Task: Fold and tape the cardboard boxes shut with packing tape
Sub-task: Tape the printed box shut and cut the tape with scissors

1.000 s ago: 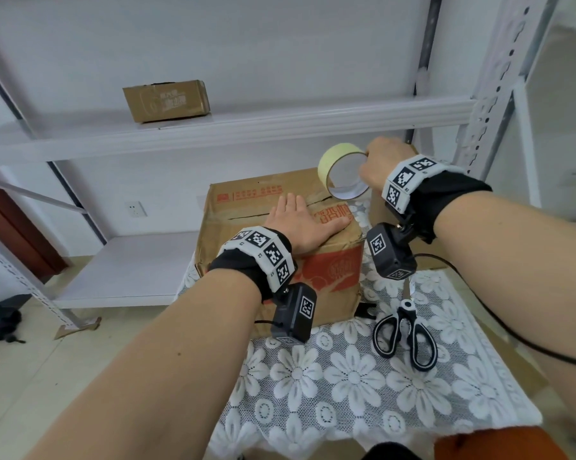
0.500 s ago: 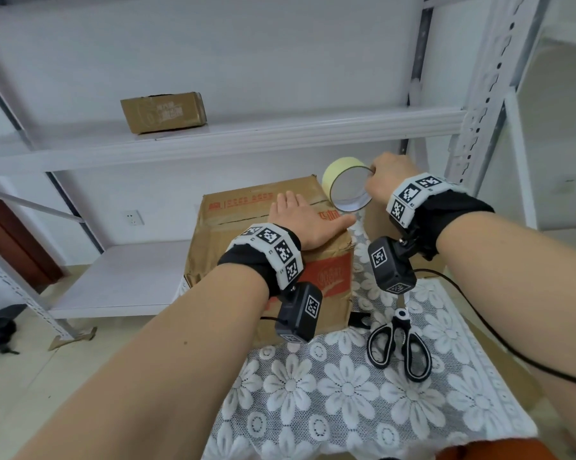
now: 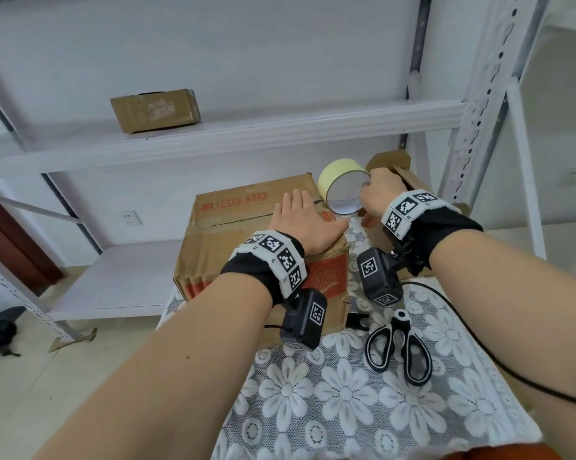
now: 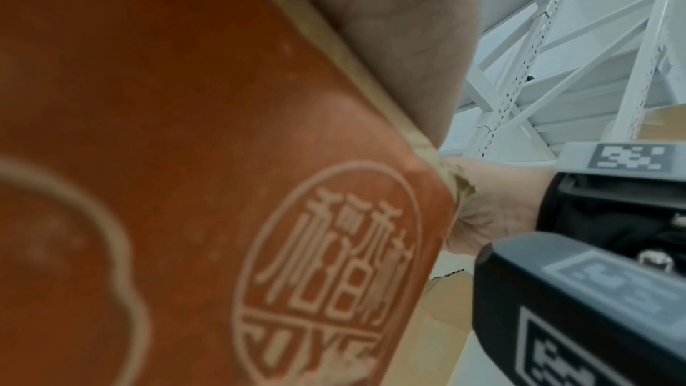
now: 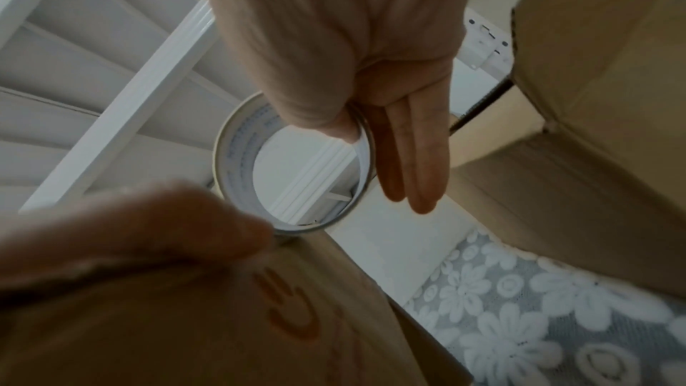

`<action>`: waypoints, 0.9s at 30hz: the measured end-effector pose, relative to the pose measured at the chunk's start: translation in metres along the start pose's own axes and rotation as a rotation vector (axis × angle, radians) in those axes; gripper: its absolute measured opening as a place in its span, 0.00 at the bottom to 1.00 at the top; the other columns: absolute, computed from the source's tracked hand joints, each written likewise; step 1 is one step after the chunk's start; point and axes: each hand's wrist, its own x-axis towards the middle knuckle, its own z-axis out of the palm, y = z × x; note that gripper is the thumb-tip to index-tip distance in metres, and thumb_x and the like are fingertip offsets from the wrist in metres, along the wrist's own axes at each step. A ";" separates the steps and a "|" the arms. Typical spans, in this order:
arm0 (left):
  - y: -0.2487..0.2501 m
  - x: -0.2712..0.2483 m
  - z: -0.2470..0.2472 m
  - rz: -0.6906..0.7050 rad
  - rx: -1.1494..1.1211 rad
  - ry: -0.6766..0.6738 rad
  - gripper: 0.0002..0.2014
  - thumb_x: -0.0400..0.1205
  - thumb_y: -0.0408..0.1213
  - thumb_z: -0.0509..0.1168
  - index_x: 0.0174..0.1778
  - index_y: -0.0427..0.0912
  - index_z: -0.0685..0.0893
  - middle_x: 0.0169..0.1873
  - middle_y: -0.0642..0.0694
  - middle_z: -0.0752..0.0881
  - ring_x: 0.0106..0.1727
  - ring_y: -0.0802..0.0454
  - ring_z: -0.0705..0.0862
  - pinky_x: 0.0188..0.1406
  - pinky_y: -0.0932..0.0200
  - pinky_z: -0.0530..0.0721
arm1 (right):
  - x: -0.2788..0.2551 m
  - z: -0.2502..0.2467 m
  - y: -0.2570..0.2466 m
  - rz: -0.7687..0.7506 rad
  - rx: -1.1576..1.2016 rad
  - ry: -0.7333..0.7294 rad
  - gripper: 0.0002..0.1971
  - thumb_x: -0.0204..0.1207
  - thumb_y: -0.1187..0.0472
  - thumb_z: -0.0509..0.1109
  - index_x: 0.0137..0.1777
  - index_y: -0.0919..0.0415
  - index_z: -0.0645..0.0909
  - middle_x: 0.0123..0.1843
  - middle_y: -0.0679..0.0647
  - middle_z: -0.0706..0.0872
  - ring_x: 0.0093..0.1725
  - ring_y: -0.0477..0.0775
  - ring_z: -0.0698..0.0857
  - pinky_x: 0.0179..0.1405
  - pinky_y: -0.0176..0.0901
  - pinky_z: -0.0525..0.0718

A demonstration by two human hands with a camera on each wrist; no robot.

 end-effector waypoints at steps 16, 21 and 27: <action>-0.001 0.000 0.003 0.023 -0.010 -0.004 0.39 0.83 0.63 0.47 0.87 0.48 0.44 0.86 0.40 0.44 0.86 0.41 0.42 0.85 0.45 0.43 | 0.005 0.033 0.022 0.180 0.491 -0.133 0.11 0.82 0.69 0.56 0.56 0.77 0.76 0.44 0.72 0.85 0.37 0.66 0.90 0.31 0.52 0.88; -0.003 0.001 0.003 0.037 0.011 -0.020 0.37 0.82 0.63 0.46 0.86 0.55 0.45 0.86 0.39 0.44 0.86 0.40 0.42 0.84 0.44 0.43 | -0.001 0.036 0.019 0.322 0.725 -0.186 0.15 0.83 0.76 0.50 0.65 0.79 0.70 0.30 0.75 0.80 0.06 0.51 0.69 0.11 0.35 0.72; -0.001 -0.001 0.001 0.015 0.002 -0.063 0.37 0.83 0.64 0.47 0.86 0.56 0.45 0.86 0.40 0.42 0.86 0.39 0.41 0.84 0.44 0.43 | 0.002 0.056 0.032 0.248 0.567 -0.144 0.12 0.82 0.72 0.54 0.61 0.74 0.73 0.28 0.66 0.80 0.16 0.55 0.76 0.12 0.37 0.75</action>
